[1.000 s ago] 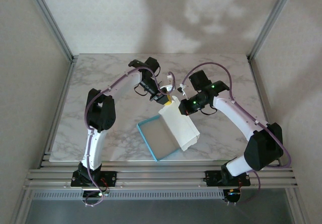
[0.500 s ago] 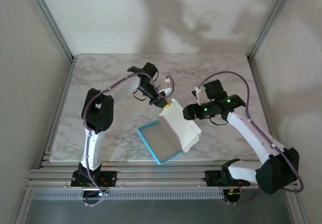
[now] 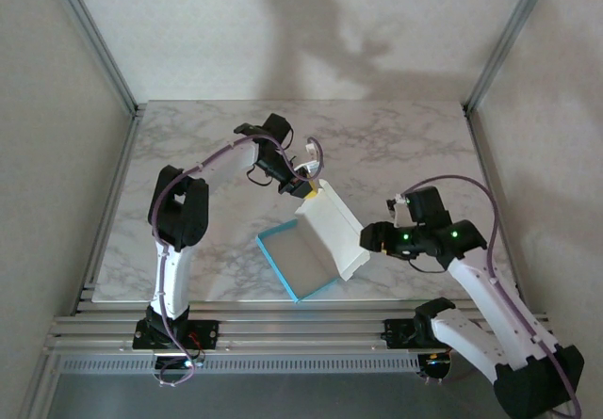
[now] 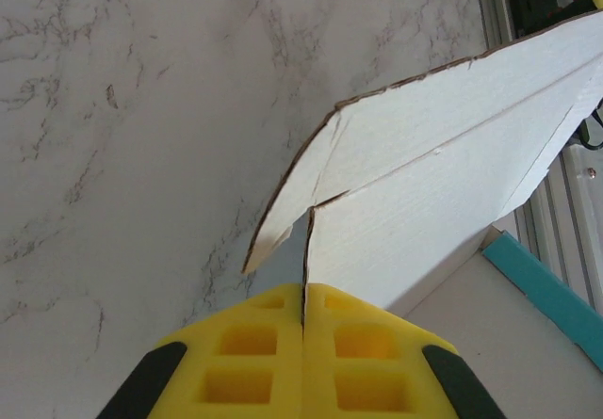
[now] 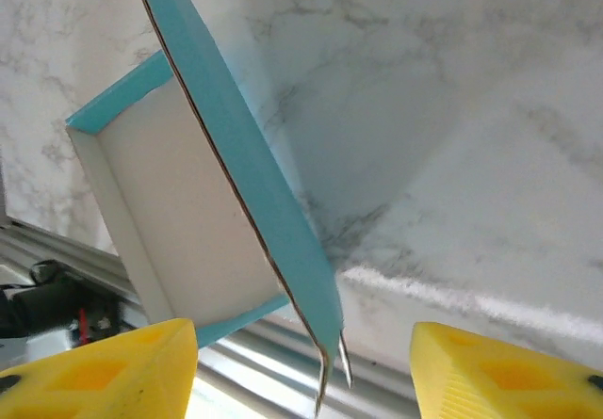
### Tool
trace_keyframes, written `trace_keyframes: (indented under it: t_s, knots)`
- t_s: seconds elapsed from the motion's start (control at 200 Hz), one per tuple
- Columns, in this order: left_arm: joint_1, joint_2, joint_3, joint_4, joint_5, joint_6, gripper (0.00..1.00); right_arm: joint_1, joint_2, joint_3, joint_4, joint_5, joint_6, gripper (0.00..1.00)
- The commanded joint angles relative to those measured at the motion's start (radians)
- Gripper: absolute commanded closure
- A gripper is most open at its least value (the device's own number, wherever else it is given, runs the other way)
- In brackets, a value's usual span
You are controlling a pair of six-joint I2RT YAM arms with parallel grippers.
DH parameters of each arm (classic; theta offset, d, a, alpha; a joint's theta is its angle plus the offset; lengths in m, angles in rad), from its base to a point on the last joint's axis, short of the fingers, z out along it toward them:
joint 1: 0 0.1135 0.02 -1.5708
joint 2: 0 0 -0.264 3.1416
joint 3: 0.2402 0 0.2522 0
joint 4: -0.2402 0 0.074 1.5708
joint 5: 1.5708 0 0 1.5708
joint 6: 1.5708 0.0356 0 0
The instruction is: Fold the paper box
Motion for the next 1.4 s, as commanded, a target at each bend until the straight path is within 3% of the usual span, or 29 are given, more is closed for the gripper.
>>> trace_keyframes:
  t_s: [0.0, 0.39, 0.871, 0.941, 1.131, 1.396]
  knots:
    - [0.011, -0.044, -0.011, 0.017, 0.003, -0.031, 1.0, 0.025, -0.041, -0.042, -0.033, -0.017, 0.106, 0.44]
    - [0.015, -0.04, -0.014, 0.026, 0.012, -0.061, 1.0, 0.161, -0.038, -0.136, 0.138, 0.144, 0.219, 0.64]
    - [0.018, -0.033, -0.012, 0.031, 0.015, -0.079, 1.0, 0.214, 0.021, -0.135, 0.179, 0.269, 0.202, 0.83]
    - [0.017, -0.039, -0.016, 0.048, 0.015, -0.103, 0.99, 0.224, 0.027, -0.13, 0.175, 0.289, 0.211, 0.9]
    - [0.013, -0.139, -0.121, 0.266, -0.057, -0.34, 0.99, 0.261, 0.065, -0.063, 0.165, 0.404, 0.212, 0.99]
    - [0.014, -0.304, -0.316, 0.629, -0.243, -0.728, 0.94, 0.263, 0.209, 0.145, 0.138, 0.614, 0.09, 1.0]
